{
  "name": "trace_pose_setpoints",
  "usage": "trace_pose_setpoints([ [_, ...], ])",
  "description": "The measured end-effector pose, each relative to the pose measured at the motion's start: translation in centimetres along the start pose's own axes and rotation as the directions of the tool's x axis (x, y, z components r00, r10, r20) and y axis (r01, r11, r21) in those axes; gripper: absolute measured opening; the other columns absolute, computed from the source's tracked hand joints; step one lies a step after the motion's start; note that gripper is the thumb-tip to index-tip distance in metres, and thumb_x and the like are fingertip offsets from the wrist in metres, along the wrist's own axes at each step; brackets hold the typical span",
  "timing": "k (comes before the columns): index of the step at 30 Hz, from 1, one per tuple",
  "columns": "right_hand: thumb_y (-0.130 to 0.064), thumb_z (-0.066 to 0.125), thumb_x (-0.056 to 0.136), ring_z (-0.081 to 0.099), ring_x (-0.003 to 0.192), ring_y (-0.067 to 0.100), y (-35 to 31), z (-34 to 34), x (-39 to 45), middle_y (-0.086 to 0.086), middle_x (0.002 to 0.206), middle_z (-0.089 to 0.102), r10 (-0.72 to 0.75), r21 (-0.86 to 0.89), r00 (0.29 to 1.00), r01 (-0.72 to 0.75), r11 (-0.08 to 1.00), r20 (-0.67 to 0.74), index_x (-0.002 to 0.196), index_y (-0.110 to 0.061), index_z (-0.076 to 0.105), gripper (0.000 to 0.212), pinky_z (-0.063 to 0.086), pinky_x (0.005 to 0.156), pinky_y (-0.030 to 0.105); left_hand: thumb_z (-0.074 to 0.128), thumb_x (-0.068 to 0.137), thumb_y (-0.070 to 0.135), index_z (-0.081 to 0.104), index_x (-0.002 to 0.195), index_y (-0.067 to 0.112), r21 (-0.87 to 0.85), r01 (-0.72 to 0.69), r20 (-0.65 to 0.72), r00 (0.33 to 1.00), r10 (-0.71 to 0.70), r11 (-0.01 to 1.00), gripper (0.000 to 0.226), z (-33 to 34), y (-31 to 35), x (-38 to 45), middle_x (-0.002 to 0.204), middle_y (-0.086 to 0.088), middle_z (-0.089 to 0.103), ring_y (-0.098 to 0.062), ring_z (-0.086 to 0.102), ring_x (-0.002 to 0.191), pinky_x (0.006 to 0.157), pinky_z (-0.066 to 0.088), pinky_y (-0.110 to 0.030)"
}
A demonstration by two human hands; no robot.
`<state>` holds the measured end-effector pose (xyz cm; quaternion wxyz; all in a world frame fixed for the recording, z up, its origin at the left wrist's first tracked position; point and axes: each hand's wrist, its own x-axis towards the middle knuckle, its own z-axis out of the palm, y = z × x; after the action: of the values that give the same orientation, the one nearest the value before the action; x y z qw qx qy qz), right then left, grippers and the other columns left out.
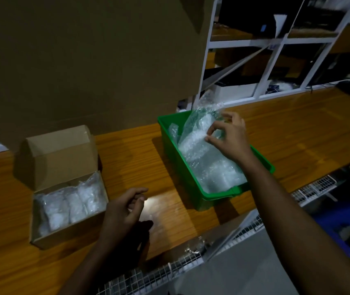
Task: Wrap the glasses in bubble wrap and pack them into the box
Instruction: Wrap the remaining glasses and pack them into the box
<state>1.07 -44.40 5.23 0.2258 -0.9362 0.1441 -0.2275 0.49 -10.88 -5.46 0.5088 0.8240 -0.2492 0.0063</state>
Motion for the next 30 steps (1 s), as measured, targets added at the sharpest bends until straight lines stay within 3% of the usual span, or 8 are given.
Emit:
trace_pose_setpoints([
  [2, -0.032, 0.08, 0.082, 0.034, 0.133, 0.019, -1.0, -0.5, -0.8, 0.005, 0.145, 0.038, -0.026, 0.141, 0.999, 0.03, 0.99, -0.03, 0.086, -0.03, 0.066, 0.015, 0.036, 0.102, 0.032, 0.058, 0.092, 0.036, 0.069, 0.116, 0.03, -0.051, 0.004, 0.018, 1.0, -0.003, 0.999, 0.027, -0.3, 0.5, 0.3, 0.097, 0.016, 0.074, -0.002, 0.07, 0.093, 0.075, 0.056, -0.026],
  [7, -0.025, 0.088, 0.072, 0.056, 0.093, 0.015, -2.4, -0.9, -1.4, -0.003, 0.096, 0.062, -0.088, 0.122, 0.991, 0.1, 0.987, -0.103, 0.085, -0.021, 0.058, 0.033, 0.05, 0.077, 0.036, 0.061, 0.095, 0.028, 0.069, 0.115, 0.032, -0.15, 0.07, 0.059, 0.996, -0.062, 0.986, 0.022, -1.3, 1.7, 1.6, 0.104, 0.019, 0.073, -0.002, 0.068, 0.098, 0.079, 0.056, -0.023],
  [12, -0.013, 0.075, 0.087, 0.064, 0.094, 0.006, -2.4, -2.0, -1.5, -0.003, 0.108, 0.071, 0.02, 0.119, 1.0, -0.019, 0.993, -0.007, 0.112, -0.019, 0.069, 0.027, 0.057, 0.088, 0.03, 0.059, 0.092, 0.034, 0.071, 0.114, 0.03, -0.16, 0.042, 0.074, 0.997, -0.03, 0.986, 0.025, -2.0, 2.0, 1.5, 0.104, 0.02, 0.072, -0.003, 0.068, 0.096, 0.074, 0.053, -0.016],
  [16, -0.011, 0.081, 0.079, 0.063, 0.082, 0.007, -3.0, -1.9, -2.1, -0.008, 0.088, 0.061, 0.187, 0.142, 0.97, -0.166, 0.976, -0.154, 0.118, -0.02, 0.05, 0.051, 0.057, 0.074, 0.03, 0.056, 0.089, 0.041, 0.069, 0.112, 0.037, -0.158, 0.056, 0.113, 0.993, -0.038, 0.986, 0.026, -2.2, 1.9, 0.8, 0.104, 0.024, 0.071, -0.002, 0.068, 0.097, 0.077, 0.052, -0.02],
  [19, -0.019, 0.083, 0.077, 0.065, 0.082, 0.011, -1.6, -1.0, -2.4, -0.006, 0.087, 0.067, 0.355, 0.146, 0.923, -0.335, 0.931, -0.148, 0.101, -0.02, 0.063, 0.031, 0.059, 0.079, 0.039, 0.056, 0.089, 0.042, 0.069, 0.11, 0.041, -0.155, 0.056, 0.134, 0.99, -0.035, 0.986, 0.025, -2.3, 2.1, 0.4, 0.104, 0.028, 0.07, 0.001, 0.067, 0.098, 0.08, 0.053, -0.023],
  [23, -0.016, 0.081, 0.078, 0.067, 0.091, 0.018, -0.2, -1.0, -2.9, -0.005, 0.089, 0.071, 0.57, 0.462, 0.82, -0.489, 0.74, -0.045, 0.087, -0.017, 0.07, 0.014, 0.057, 0.088, 0.046, 0.057, 0.088, 0.043, 0.07, 0.11, 0.039, -0.157, 0.071, 0.141, 0.989, -0.049, 0.985, 0.025, -2.5, 2.4, 0.2, 0.103, 0.024, 0.073, 0.002, 0.067, 0.098, 0.08, 0.053, -0.021],
  [28, -0.013, 0.07, 0.089, 0.066, 0.096, 0.013, -2.2, -3.1, -3.4, -0.004, 0.096, 0.069, 0.312, 0.5, 0.925, -0.17, 0.849, -0.216, 0.088, -0.023, 0.061, 0.013, 0.058, 0.088, 0.042, 0.057, 0.089, 0.043, 0.069, 0.11, 0.04, -0.146, 0.079, 0.149, 0.987, -0.057, 0.986, 0.024, -2.5, 2.1, 0.0, 0.104, 0.025, 0.072, 0.0, 0.067, 0.099, 0.082, 0.054, -0.026],
  [30, -0.01, 0.063, 0.092, 0.065, 0.094, 0.011, -4.4, -3.9, -3.9, -0.004, 0.098, 0.067, 0.073, 0.309, 0.963, 0.01, 0.951, -0.258, 0.094, -0.024, 0.057, 0.015, 0.06, 0.082, 0.037, 0.057, 0.089, 0.043, 0.069, 0.111, 0.04, -0.152, 0.081, 0.162, 0.985, -0.056, 0.985, 0.025, -2.0, 2.4, 0.1, 0.105, 0.024, 0.072, -0.002, 0.067, 0.1, 0.083, 0.054, -0.027],
])
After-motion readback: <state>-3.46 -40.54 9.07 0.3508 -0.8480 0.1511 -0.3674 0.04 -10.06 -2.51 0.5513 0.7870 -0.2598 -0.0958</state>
